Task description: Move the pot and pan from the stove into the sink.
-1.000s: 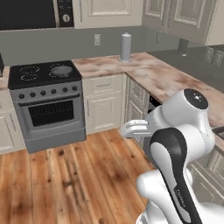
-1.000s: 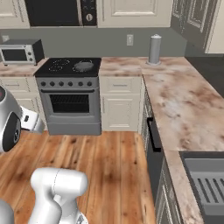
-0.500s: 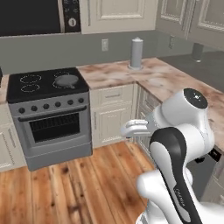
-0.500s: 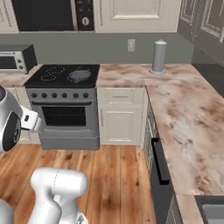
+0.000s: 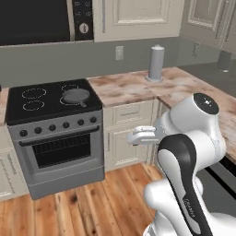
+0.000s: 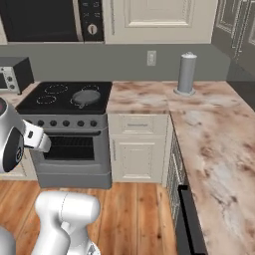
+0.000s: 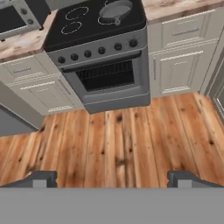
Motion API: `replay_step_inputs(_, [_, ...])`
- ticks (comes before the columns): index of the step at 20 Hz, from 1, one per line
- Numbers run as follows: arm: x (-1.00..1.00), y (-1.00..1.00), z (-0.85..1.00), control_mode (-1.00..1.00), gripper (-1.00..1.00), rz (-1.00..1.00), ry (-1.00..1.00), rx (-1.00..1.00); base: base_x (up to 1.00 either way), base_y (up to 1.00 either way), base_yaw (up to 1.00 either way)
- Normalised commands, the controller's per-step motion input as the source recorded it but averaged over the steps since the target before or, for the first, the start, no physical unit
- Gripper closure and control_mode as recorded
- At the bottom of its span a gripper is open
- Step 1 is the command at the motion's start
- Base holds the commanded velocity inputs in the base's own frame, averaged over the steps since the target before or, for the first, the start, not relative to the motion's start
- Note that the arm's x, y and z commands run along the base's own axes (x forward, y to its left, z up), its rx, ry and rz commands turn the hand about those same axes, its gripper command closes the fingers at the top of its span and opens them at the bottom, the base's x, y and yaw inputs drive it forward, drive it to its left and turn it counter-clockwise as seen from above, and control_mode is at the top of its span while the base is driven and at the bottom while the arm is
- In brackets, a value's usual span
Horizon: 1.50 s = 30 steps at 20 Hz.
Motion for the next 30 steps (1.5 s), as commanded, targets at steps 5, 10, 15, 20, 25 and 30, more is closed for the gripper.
replay_step_inputs(5, [0.0,0.0,0.0,1.0,-1.0,0.0,0.0,0.0,0.73,0.0,0.01])
replay_step_inputs(10, [0.0,0.0,0.0,1.0,-1.0,0.0,0.0,0.0,0.67,0.0,0.01])
replay_step_inputs(15, [0.0,0.0,0.0,1.0,-1.0,0.0,0.0,0.0,0.58,0.0,0.0])
replay_step_inputs(20, [0.0,0.0,0.0,1.0,-1.0,0.0,0.0,0.0,0.54,0.0,0.0])
replay_step_inputs(25, [0.0,0.0,0.0,1.0,-1.0,0.0,0.0,0.0,0.49,0.0,0.0])
replay_step_inputs(30, [0.0,0.0,0.0,1.0,-1.0,0.0,0.0,0.0,0.58,0.0,0.01])
